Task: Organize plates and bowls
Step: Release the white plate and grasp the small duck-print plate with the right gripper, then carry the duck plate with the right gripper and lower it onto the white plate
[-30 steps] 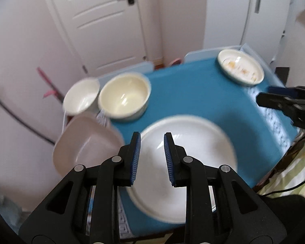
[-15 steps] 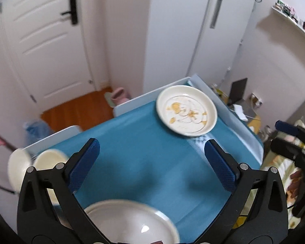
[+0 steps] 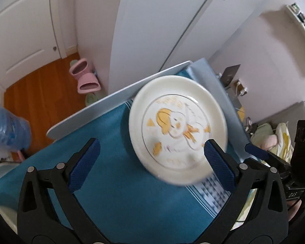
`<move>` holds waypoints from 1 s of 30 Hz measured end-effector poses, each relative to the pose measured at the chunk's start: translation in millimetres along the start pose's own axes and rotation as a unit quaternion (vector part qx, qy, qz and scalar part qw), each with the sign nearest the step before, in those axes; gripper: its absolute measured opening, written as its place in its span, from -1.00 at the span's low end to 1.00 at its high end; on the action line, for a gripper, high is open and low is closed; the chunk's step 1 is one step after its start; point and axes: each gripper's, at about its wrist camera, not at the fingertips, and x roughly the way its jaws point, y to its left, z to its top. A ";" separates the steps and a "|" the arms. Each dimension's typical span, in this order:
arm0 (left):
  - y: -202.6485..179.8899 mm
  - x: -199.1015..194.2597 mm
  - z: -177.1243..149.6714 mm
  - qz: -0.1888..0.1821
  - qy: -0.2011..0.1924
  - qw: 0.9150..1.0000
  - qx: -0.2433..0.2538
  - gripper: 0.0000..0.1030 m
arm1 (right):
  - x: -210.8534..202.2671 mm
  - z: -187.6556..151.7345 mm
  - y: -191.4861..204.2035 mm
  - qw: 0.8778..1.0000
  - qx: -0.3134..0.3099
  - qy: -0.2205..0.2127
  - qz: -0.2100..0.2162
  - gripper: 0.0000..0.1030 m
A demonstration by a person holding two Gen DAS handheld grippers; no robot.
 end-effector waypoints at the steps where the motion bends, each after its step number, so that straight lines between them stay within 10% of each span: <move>1: 0.8 6.6 2.3 0.002 0.003 1.000 0.003 0.83 | 7.2 1.9 -5.4 1.000 0.011 0.003 0.004 0.90; 10: 3.3 46.7 10.1 0.027 0.038 0.998 0.030 -0.45 | 41.3 7.7 -12.3 0.999 0.034 0.010 0.001 -0.33; 17: 9.2 48.2 10.4 0.035 0.029 0.998 0.032 -0.65 | 47.9 12.2 -18.8 0.998 0.058 0.001 -0.016 -0.77; 30: -5.0 21.1 -2.6 0.058 0.000 0.997 0.041 -0.65 | 30.1 9.4 -4.3 1.000 0.010 -0.014 -0.022 -0.77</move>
